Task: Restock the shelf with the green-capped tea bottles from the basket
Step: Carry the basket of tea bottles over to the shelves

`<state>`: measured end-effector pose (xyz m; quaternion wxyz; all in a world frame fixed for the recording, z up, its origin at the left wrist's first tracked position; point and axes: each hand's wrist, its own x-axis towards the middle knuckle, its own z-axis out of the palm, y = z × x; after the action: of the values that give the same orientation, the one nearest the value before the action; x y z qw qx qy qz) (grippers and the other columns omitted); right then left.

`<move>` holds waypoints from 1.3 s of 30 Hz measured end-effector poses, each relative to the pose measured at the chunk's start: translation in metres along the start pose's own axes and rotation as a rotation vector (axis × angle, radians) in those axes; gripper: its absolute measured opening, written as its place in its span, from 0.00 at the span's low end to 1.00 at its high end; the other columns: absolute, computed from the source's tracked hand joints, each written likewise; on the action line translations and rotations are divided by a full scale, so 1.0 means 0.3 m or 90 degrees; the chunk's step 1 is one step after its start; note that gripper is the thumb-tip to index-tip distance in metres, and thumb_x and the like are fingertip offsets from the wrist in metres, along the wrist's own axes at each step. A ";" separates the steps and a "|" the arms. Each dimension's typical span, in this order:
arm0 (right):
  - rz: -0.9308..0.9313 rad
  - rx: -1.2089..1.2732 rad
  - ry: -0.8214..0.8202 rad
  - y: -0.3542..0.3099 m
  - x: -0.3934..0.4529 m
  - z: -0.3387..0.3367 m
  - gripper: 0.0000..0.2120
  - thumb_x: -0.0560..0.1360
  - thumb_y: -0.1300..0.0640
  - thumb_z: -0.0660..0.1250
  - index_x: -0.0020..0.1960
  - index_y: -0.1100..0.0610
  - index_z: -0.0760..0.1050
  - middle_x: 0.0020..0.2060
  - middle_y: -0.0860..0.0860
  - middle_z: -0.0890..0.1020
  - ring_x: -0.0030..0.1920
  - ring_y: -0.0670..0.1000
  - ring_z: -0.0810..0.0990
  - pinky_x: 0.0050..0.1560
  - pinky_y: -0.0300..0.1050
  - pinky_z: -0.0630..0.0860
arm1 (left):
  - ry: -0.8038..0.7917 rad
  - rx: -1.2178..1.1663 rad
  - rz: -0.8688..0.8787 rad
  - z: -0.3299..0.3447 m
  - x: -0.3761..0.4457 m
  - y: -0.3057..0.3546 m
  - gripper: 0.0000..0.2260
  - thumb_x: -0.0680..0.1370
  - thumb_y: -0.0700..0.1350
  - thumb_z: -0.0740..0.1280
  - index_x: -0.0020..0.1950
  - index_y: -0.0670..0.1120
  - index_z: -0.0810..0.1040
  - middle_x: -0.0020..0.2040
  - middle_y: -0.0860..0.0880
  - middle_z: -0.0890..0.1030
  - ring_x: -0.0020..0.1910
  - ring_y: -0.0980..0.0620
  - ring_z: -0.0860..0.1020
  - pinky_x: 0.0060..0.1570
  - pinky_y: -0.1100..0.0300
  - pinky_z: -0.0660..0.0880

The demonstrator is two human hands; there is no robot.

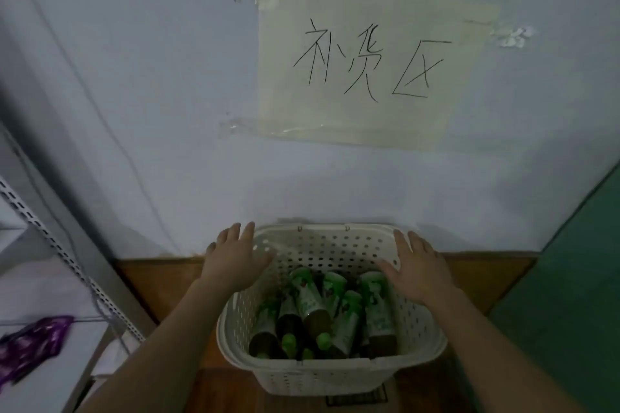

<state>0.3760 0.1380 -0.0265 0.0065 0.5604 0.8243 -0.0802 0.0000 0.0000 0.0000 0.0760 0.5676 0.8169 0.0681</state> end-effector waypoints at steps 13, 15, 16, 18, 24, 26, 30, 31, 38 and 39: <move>0.067 0.204 0.048 0.148 0.006 0.224 0.42 0.85 0.32 0.58 0.89 0.52 0.48 0.75 0.63 0.71 0.66 0.63 0.79 0.60 0.58 0.82 | -0.015 -0.151 -0.108 0.254 -0.055 -0.084 0.38 0.85 0.57 0.65 0.88 0.48 0.48 0.83 0.40 0.61 0.71 0.37 0.76 0.58 0.45 0.81; 0.078 0.238 0.063 0.152 0.014 0.218 0.34 0.87 0.36 0.56 0.87 0.49 0.52 0.70 0.63 0.75 0.59 0.63 0.81 0.55 0.57 0.82 | 0.034 -0.178 -0.131 0.254 -0.065 -0.078 0.33 0.86 0.51 0.62 0.88 0.47 0.51 0.83 0.40 0.64 0.66 0.39 0.79 0.54 0.46 0.81; 0.082 0.255 0.072 0.154 0.013 0.211 0.31 0.87 0.37 0.55 0.87 0.47 0.54 0.66 0.62 0.78 0.55 0.62 0.82 0.54 0.58 0.83 | 0.053 -0.197 -0.144 0.257 -0.064 -0.082 0.31 0.87 0.48 0.61 0.87 0.47 0.53 0.82 0.41 0.65 0.62 0.40 0.80 0.51 0.47 0.80; 0.106 0.301 0.067 0.164 0.017 0.206 0.28 0.89 0.40 0.52 0.87 0.45 0.54 0.56 0.57 0.82 0.48 0.56 0.81 0.50 0.57 0.82 | 0.064 -0.242 -0.151 0.265 -0.059 -0.096 0.28 0.87 0.46 0.58 0.87 0.50 0.54 0.80 0.41 0.68 0.51 0.45 0.80 0.45 0.50 0.78; 0.186 0.453 0.009 0.165 0.020 0.200 0.26 0.90 0.42 0.51 0.87 0.33 0.51 0.53 0.57 0.84 0.45 0.59 0.86 0.41 0.53 0.83 | 0.059 -0.393 -0.212 0.258 -0.048 -0.103 0.23 0.89 0.50 0.55 0.85 0.53 0.60 0.43 0.46 0.84 0.37 0.45 0.82 0.34 0.51 0.77; 0.230 0.524 0.012 0.167 0.030 0.206 0.23 0.90 0.43 0.52 0.84 0.34 0.59 0.48 0.59 0.84 0.40 0.60 0.86 0.35 0.55 0.85 | 0.035 -0.440 -0.252 0.255 -0.035 -0.101 0.18 0.89 0.55 0.54 0.74 0.49 0.72 0.45 0.45 0.83 0.41 0.42 0.83 0.41 0.44 0.82; 0.266 0.589 0.021 0.174 0.024 0.200 0.21 0.89 0.39 0.54 0.82 0.36 0.66 0.43 0.63 0.85 0.32 0.57 0.80 0.31 0.50 0.80 | 0.015 -0.498 -0.272 0.272 -0.012 -0.111 0.19 0.89 0.58 0.53 0.69 0.48 0.74 0.46 0.43 0.81 0.37 0.44 0.79 0.41 0.45 0.80; 0.265 0.595 0.028 0.169 0.020 0.193 0.22 0.89 0.38 0.54 0.82 0.33 0.64 0.42 0.62 0.84 0.32 0.57 0.79 0.30 0.49 0.79 | 0.017 -0.506 -0.268 0.272 -0.013 -0.111 0.19 0.89 0.57 0.53 0.74 0.50 0.72 0.46 0.43 0.81 0.36 0.46 0.78 0.38 0.48 0.78; 0.274 0.665 0.036 0.152 0.008 0.175 0.16 0.89 0.38 0.56 0.74 0.27 0.70 0.32 0.53 0.73 0.28 0.52 0.72 0.28 0.46 0.73 | 0.008 -0.593 -0.260 0.257 -0.028 -0.116 0.24 0.90 0.53 0.55 0.84 0.68 0.55 0.50 0.41 0.81 0.34 0.46 0.73 0.29 0.54 0.71; 0.277 0.681 0.024 0.149 0.010 0.172 0.14 0.89 0.39 0.56 0.70 0.33 0.76 0.32 0.52 0.72 0.27 0.52 0.70 0.28 0.46 0.72 | -0.001 -0.630 -0.266 0.261 -0.025 -0.127 0.24 0.90 0.53 0.56 0.84 0.69 0.57 0.48 0.41 0.81 0.33 0.47 0.72 0.29 0.54 0.69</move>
<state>0.4123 0.1497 -0.0833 -0.2761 0.6435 0.5349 -0.4729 -0.0167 -0.0183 -0.0838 0.3468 0.2894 0.7826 0.4283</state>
